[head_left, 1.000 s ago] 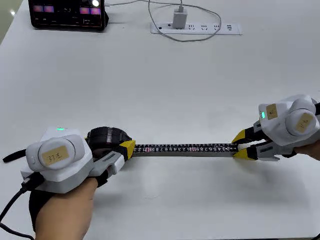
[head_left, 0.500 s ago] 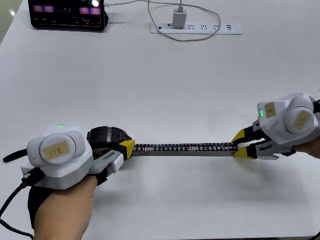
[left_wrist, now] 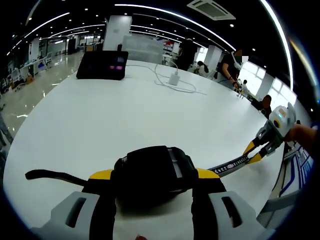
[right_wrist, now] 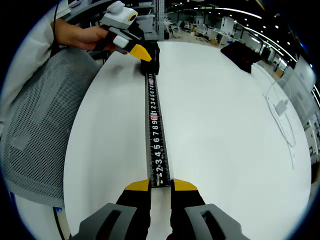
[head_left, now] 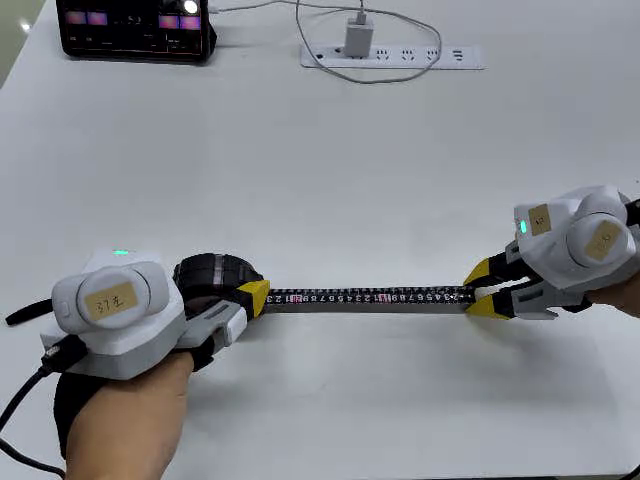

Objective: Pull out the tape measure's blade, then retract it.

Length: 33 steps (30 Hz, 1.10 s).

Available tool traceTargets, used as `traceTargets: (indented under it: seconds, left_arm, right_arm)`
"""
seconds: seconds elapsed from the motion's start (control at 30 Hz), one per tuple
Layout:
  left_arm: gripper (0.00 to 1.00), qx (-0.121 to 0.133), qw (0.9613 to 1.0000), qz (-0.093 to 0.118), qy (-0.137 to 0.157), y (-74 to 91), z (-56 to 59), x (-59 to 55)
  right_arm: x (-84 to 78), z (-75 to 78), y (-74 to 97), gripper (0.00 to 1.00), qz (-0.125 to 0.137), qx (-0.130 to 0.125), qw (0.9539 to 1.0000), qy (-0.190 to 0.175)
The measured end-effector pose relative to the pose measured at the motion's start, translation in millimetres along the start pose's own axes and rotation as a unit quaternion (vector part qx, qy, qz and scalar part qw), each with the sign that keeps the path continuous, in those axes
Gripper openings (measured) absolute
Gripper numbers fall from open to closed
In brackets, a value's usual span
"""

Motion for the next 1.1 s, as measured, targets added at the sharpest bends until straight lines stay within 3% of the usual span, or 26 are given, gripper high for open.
traceTargets:
  seconds: [1.1]
  left_arm:
    - [0.56, -0.008, 0.9999, 0.002, 0.01, 0.9, -0.4, 0.0]
  right_arm:
    - [34.1, -3.7, -15.0, 0.11, 0.031, 0.019, 0.9993, -0.006]
Point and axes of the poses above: the centre of the closed fingertips' face, and the gripper's own axes: y roughly backward along the fingers, z roughly to its right, x roughly out of its top, the point moved 4 cm from there along y, roughly backward along the fingers, and after that the axes turned 4 degrees about -y, right-handed, at the moved point
